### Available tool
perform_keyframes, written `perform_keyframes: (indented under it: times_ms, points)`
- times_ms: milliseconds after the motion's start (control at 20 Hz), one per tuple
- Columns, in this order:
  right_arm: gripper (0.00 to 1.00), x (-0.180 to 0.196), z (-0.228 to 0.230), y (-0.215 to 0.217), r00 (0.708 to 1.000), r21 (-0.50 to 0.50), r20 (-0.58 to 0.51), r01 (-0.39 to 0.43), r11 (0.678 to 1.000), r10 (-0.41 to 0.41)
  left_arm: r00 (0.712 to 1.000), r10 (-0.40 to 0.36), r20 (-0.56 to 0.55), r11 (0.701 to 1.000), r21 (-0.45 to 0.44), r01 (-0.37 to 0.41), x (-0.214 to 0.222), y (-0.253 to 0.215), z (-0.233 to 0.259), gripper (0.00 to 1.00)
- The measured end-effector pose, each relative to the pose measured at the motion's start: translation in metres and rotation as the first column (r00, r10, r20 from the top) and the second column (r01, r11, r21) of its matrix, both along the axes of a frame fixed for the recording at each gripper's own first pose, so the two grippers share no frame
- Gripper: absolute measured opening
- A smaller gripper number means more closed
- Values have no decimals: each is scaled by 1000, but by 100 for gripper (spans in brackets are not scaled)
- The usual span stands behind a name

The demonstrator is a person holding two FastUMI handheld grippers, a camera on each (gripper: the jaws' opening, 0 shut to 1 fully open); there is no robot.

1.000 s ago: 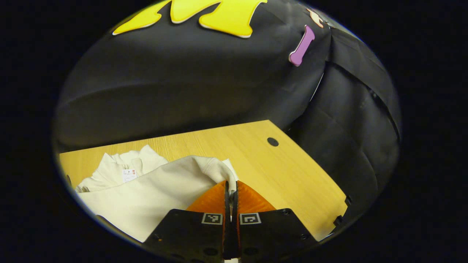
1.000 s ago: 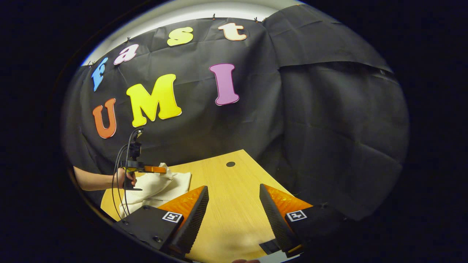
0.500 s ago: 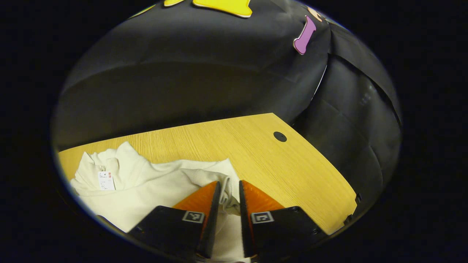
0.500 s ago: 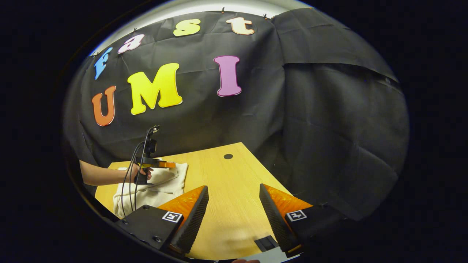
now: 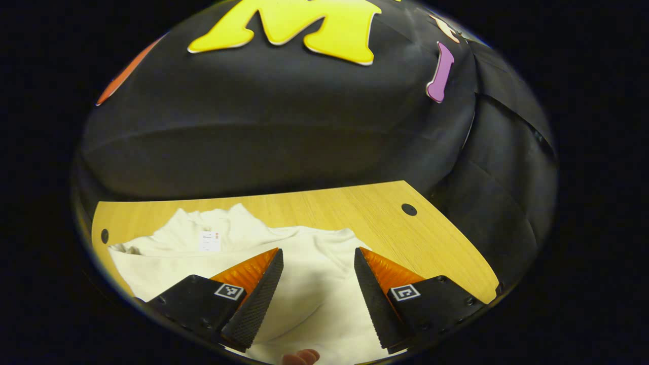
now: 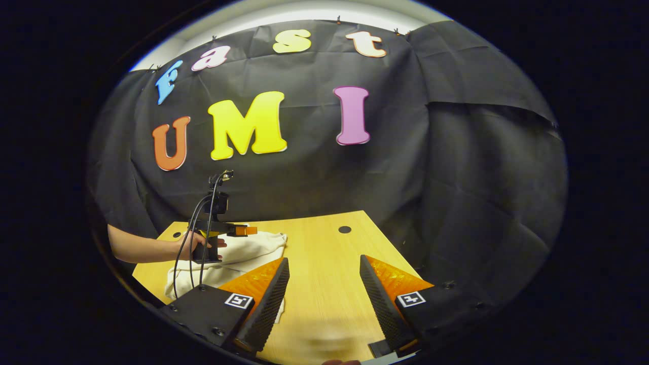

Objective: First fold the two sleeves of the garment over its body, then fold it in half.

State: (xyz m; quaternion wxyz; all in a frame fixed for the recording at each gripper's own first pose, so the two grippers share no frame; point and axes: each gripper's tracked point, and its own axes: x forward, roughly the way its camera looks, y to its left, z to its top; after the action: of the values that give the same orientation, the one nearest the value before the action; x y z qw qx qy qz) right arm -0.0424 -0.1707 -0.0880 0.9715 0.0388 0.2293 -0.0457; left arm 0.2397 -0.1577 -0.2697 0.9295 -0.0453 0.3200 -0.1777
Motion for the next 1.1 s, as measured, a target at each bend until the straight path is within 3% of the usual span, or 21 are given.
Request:
perform_keyframes:
  times_ms: [250, 450, 900, 1100]
  points:
    - [88, 24, 7, 46, 991, 15, 61, -119, 993, 117, 975, 151, 164, 984, 67, -164, -37, 41, 72, 93]
    - [87, 33, 18, 77, 977, 16, 110, -185, 983, 182, 946, 197, 256, 975, 47, -216, -59, 51, 128, 93]
    - [88, 49, 19, 122, 954, 33, 134, -275, 961, 268, 908, 301, 292, 944, 42, -326, -148, 129, 174, 94]
    - [88, 51, 12, 130, 951, 39, 116, -293, 955, 287, 907, 314, 282, 940, 42, -338, -180, 149, 172, 94]
